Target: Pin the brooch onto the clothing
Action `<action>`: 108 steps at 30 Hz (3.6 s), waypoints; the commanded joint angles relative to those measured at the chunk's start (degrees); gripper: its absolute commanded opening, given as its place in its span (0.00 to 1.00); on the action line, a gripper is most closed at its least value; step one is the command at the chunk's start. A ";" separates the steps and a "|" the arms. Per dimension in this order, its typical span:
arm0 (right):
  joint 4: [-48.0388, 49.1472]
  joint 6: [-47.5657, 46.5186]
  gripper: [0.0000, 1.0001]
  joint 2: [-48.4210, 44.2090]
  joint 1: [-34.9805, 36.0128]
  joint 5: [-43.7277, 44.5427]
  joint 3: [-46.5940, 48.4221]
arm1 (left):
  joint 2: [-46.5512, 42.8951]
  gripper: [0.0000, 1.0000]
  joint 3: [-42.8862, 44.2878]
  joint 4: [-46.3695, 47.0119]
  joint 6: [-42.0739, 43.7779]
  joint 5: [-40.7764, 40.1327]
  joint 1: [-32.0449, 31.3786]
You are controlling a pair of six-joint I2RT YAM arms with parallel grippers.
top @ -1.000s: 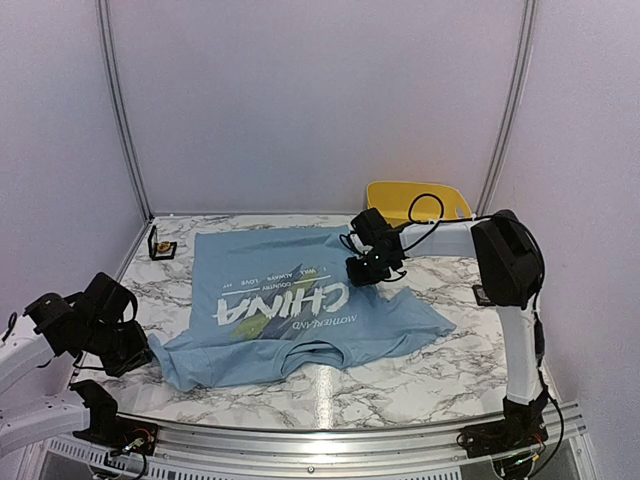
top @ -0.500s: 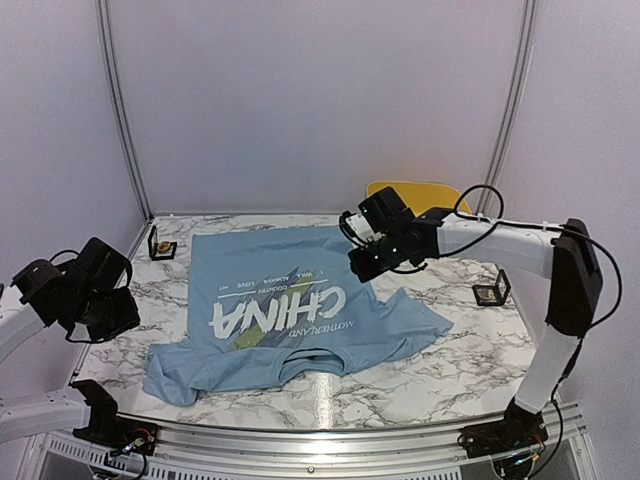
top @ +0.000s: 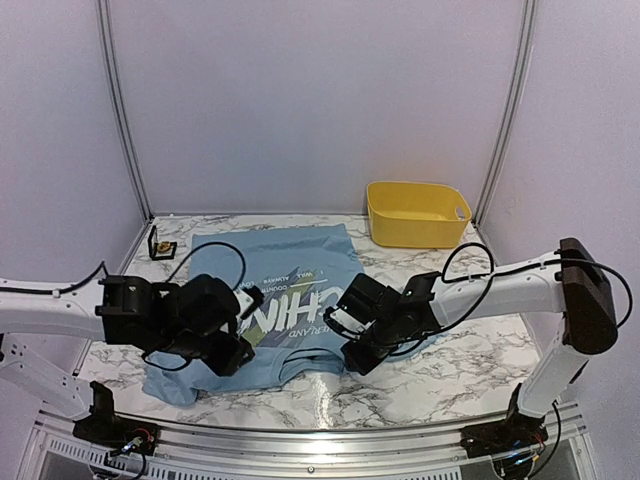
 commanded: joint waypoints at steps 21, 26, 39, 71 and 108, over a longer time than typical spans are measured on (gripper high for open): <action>4.51 10.93 0.03 3.01 1.12 1.34 -3.22 | 24.85 0.47 -5.68 24.84 18.96 -5.95 -8.14; 3.10 10.66 0.00 2.08 1.15 1.26 -2.88 | 25.98 0.20 -5.76 26.04 19.14 -6.66 -8.14; -12.14 8.37 0.00 -4.47 1.21 -8.59 0.38 | 14.39 0.00 -7.82 18.99 17.23 9.49 -8.27; -5.97 -0.18 0.31 -2.41 -19.03 -0.18 8.60 | -3.60 0.53 -6.71 8.19 -0.72 13.12 12.69; 9.70 -12.23 0.00 9.18 -32.01 -2.02 19.97 | 2.53 0.42 -6.48 5.72 -2.86 -1.95 35.39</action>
